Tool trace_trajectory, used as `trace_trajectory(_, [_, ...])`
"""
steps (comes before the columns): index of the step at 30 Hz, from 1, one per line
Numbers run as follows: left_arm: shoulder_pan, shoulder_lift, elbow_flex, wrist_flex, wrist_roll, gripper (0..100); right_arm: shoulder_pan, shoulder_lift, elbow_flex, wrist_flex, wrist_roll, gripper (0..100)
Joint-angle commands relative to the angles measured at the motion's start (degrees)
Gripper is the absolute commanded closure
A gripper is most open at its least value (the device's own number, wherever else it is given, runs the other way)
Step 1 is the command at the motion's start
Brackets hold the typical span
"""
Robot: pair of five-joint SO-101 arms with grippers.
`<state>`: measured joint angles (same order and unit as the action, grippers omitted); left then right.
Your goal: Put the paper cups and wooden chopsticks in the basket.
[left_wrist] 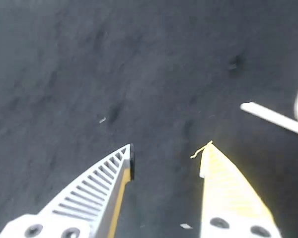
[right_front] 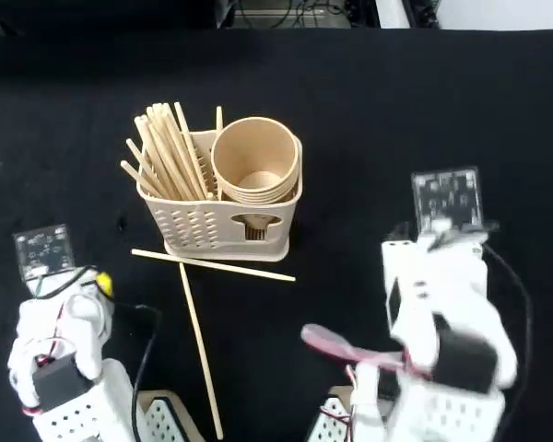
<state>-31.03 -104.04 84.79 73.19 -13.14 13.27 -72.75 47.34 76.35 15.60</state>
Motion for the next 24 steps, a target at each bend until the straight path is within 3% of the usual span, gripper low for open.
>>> trace_trajectory(1, [4.7, 0.3, -3.0, -3.6, 7.6, 76, 4.1, 4.7, 7.8, -7.0, 0.4, 93.1])
trace_trajectory(5, [6.4, 0.4, -3.5, -8.4, 21.4, 76, 6.0, 7.9, 16.4, -16.2, -3.8, 93.3])
trace_trajectory(11, [12.1, 8.1, -6.7, -12.8, 27.5, 75, 7.0, 8.7, 23.5, -23.4, -10.5, 93.3])
trace_trajectory(16, [12.0, 30.8, -14.3, -17.8, 30.9, 75, 7.3, 8.8, 26.2, -23.9, -11.8, 93.4])
trace_trajectory(20, [12.4, 51.4, -24.6, -17.6, 37.8, 75, 7.3, 8.8, 27.6, -24.0, -11.8, 93.4])
trace_trajectory(24, [12.8, 68.6, -31.4, -17.5, 39.2, 75, 7.3, 8.8, 30.1, -25.9, -11.6, 93.4])
